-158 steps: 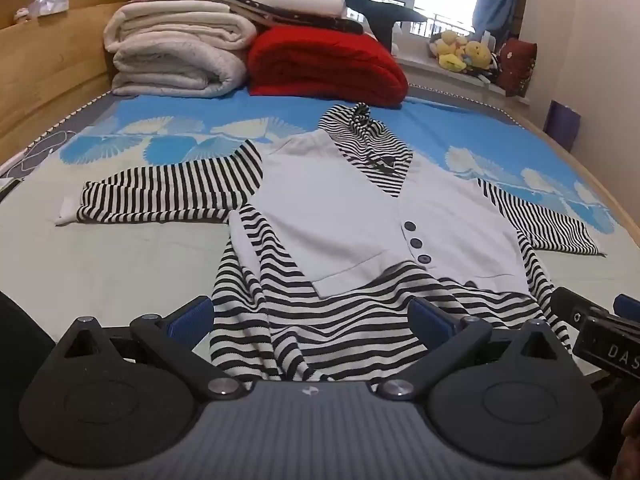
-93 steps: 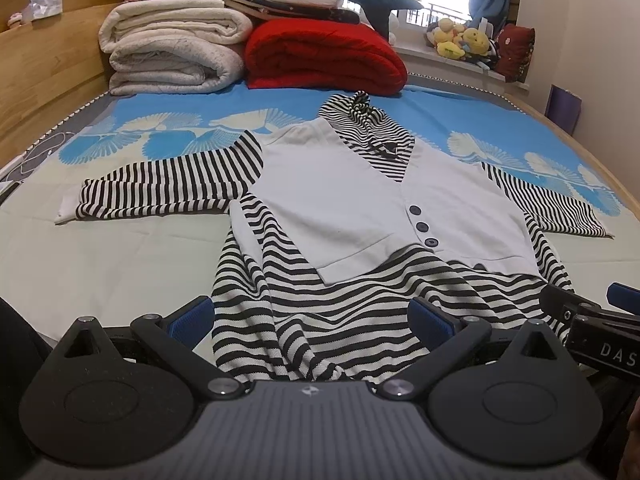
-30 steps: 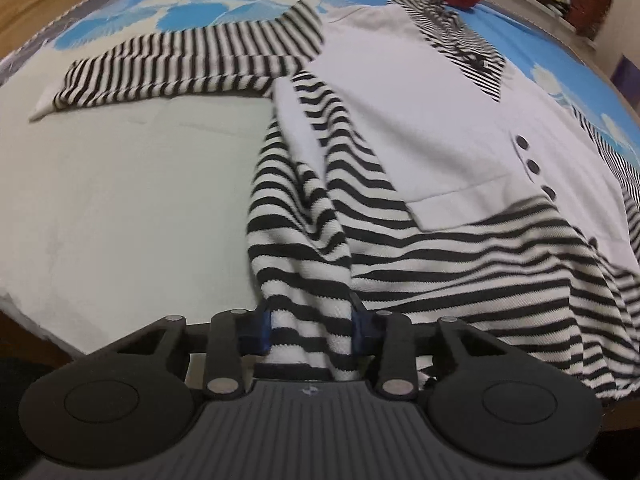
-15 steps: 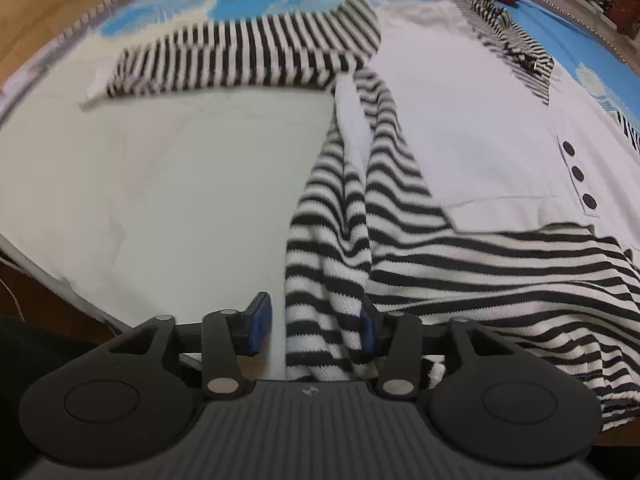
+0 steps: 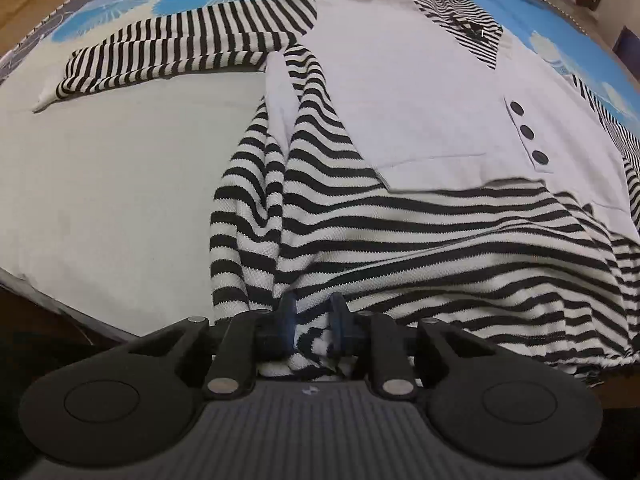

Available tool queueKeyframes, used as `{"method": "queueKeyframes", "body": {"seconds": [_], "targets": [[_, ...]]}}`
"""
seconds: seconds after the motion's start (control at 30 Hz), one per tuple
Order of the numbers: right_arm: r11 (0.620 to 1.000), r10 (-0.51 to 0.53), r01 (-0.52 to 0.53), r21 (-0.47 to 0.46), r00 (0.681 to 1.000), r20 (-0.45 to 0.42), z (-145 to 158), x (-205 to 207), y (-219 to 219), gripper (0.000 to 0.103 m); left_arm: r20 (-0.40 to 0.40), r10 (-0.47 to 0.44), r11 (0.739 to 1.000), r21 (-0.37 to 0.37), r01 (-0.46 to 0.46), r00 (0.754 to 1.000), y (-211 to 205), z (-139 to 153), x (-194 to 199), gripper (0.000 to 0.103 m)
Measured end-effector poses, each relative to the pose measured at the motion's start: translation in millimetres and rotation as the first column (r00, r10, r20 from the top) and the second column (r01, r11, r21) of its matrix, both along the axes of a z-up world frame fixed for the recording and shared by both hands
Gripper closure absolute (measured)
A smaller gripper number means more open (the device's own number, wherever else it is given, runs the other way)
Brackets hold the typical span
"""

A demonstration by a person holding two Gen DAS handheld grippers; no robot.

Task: Fold small clothes

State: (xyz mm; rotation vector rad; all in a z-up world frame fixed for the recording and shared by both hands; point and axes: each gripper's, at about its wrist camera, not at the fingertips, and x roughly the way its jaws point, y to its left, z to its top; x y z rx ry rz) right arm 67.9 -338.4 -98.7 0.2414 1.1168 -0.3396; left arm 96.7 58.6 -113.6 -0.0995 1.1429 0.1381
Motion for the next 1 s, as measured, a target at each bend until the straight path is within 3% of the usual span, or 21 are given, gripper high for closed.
{"method": "queueKeyframes", "body": {"seconds": [0.13, 0.27, 0.33, 0.4, 0.47, 0.53, 0.63, 0.67, 0.73, 0.83, 0.93, 1.0], "targets": [[1.000, -0.007, 0.007, -0.017, 1.000, -0.007, 2, -1, -2, 0.050, 0.055, -0.017, 0.997, 0.082, 0.013, 0.998, -12, 11, -2, 0.079], [0.997, 0.022, -0.015, -0.069, 0.995, 0.098, 19, -6, 9, 0.051, 0.160, -0.053, 0.998, 0.027, 0.049, 0.986, -29, 23, -6, 0.052], [0.997, 0.030, -0.017, -0.076, 0.984, 0.176, 29, -8, 14, 0.050, 0.187, -0.104, 0.994, 0.038, 0.099, 0.977, -39, 23, -5, 0.046], [0.996, 0.044, -0.022, -0.092, 0.969, 0.245, 36, -8, 16, 0.048, 0.168, -0.118, 0.993, 0.017, 0.117, 0.979, -44, 17, -3, 0.043], [0.996, 0.070, -0.051, -0.079, 0.961, 0.267, 37, -3, 20, 0.045, 0.082, -0.095, 0.995, -0.012, 0.097, 0.992, -41, 1, 2, 0.043], [0.995, 0.093, -0.086, -0.044, 0.973, 0.209, 26, 4, 23, 0.042, 0.029, -0.054, 0.999, -0.004, 0.054, 0.998, -36, -7, 2, 0.043], [0.992, 0.091, -0.093, -0.083, 0.996, -0.023, -6, 14, 24, 0.041, 0.084, -0.043, 0.999, -0.011, 0.044, 0.996, -32, 7, 4, 0.043], [0.994, 0.061, -0.063, -0.085, 0.998, -0.033, -9, 13, 21, 0.037, 0.122, -0.043, 0.999, -0.009, 0.044, 0.992, -30, 15, 5, 0.042], [0.999, 0.016, -0.016, -0.052, 1.000, 0.007, -1, 15, 17, 0.040, 0.198, -0.046, 0.999, 0.009, 0.045, 0.979, -28, 33, 5, 0.041], [0.997, 0.043, -0.032, -0.074, 0.987, 0.154, 25, 17, 25, 0.041, 0.296, -0.036, 0.999, 0.032, 0.028, 0.954, -25, 59, 6, 0.041], [0.995, 0.070, -0.044, -0.095, 0.951, 0.301, 53, 18, 36, 0.041, 0.365, -0.041, 0.999, 0.027, 0.033, 0.930, -22, 91, 8, 0.040], [0.995, 0.077, -0.042, -0.093, 0.910, 0.407, 75, 14, 42, 0.041, 0.416, -0.047, 0.999, 0.027, 0.040, 0.908, -17, 117, 13, 0.036]]}}
